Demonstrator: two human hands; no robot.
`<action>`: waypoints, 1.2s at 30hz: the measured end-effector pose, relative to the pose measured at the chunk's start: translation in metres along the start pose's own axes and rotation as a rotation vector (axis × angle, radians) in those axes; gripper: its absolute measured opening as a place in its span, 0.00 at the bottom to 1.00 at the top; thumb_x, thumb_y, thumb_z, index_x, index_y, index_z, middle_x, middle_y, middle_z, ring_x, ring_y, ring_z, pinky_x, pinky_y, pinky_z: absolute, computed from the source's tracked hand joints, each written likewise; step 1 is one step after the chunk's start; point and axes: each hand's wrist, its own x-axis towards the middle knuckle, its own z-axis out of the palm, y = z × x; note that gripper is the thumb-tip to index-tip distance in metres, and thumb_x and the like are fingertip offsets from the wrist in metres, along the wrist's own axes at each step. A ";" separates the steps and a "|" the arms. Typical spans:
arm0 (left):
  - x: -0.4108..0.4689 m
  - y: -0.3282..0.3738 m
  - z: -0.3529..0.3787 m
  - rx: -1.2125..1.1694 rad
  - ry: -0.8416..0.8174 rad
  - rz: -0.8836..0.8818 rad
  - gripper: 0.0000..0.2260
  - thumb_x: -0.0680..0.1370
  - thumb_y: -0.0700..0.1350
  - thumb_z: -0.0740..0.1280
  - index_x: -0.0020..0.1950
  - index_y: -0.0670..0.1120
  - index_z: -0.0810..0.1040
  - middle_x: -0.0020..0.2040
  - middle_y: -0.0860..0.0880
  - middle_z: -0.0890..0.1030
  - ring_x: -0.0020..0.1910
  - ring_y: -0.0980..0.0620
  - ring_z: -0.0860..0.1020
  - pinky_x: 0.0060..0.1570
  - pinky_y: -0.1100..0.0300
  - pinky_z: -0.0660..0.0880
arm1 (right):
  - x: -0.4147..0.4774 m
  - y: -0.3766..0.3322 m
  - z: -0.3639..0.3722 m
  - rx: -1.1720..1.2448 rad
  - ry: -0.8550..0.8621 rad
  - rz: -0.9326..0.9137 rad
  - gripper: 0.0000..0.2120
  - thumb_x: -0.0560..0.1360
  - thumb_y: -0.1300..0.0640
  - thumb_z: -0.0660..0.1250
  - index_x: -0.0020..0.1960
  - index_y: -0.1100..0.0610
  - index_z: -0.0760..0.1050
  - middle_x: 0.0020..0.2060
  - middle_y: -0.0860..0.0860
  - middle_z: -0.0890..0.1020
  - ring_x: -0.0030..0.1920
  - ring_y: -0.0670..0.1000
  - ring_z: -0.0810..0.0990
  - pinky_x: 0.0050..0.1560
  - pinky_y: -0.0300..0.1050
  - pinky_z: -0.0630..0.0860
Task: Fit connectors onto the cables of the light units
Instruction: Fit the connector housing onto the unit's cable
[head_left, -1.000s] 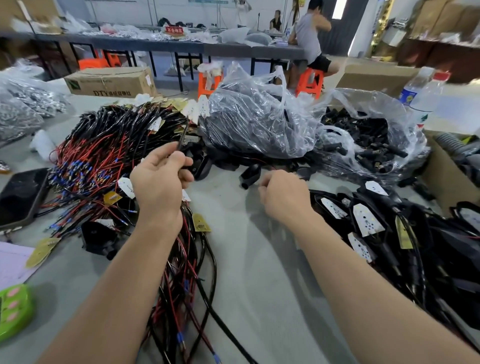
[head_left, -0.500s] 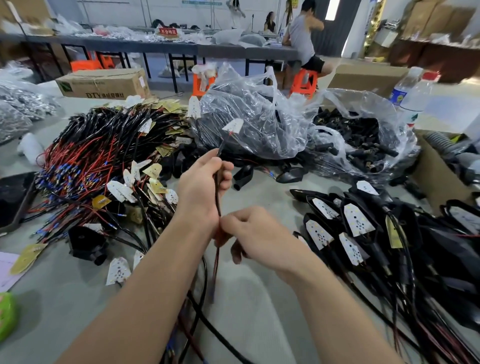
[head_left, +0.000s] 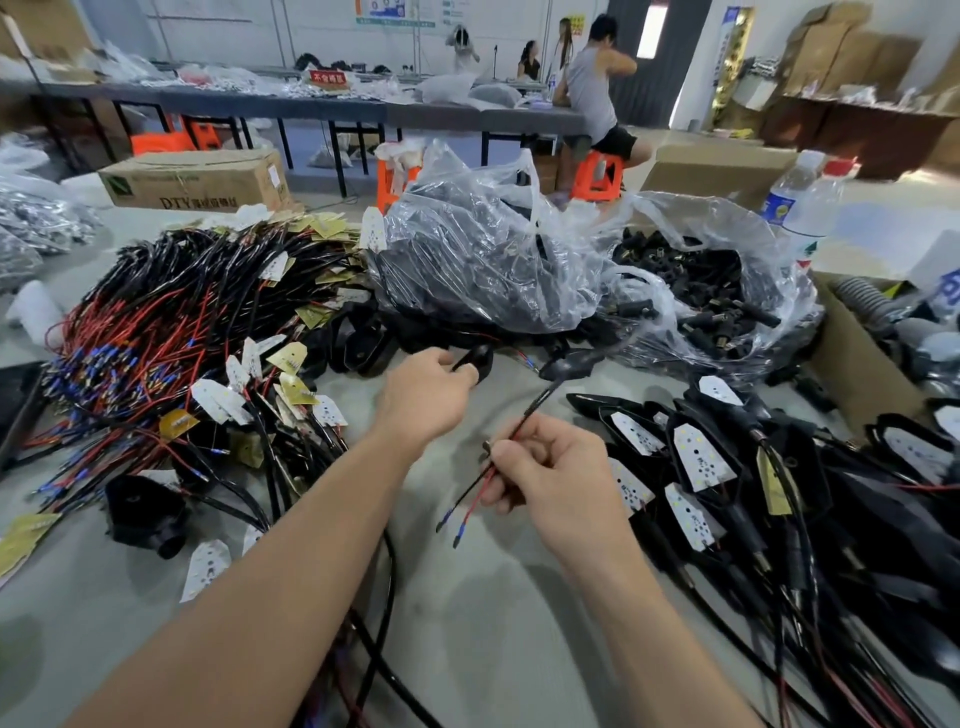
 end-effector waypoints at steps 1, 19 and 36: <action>0.005 0.000 0.005 0.160 0.004 -0.028 0.24 0.76 0.61 0.66 0.68 0.51 0.78 0.61 0.50 0.83 0.62 0.46 0.79 0.61 0.51 0.76 | 0.001 0.001 0.000 0.015 0.012 0.000 0.10 0.79 0.71 0.64 0.41 0.62 0.77 0.27 0.57 0.80 0.27 0.52 0.80 0.28 0.40 0.75; -0.095 -0.041 -0.048 -0.181 0.041 0.245 0.20 0.68 0.36 0.80 0.42 0.64 0.84 0.37 0.64 0.84 0.38 0.64 0.83 0.43 0.70 0.78 | 0.003 -0.006 -0.013 -0.033 0.202 -0.197 0.10 0.80 0.67 0.66 0.42 0.57 0.77 0.31 0.56 0.84 0.33 0.54 0.85 0.35 0.42 0.81; -0.102 -0.036 -0.028 -0.397 0.019 0.250 0.14 0.66 0.39 0.82 0.44 0.57 0.87 0.37 0.57 0.86 0.38 0.57 0.85 0.41 0.68 0.80 | 0.004 -0.006 -0.021 0.147 0.062 -0.091 0.08 0.77 0.75 0.66 0.45 0.64 0.76 0.37 0.59 0.86 0.32 0.52 0.84 0.33 0.39 0.79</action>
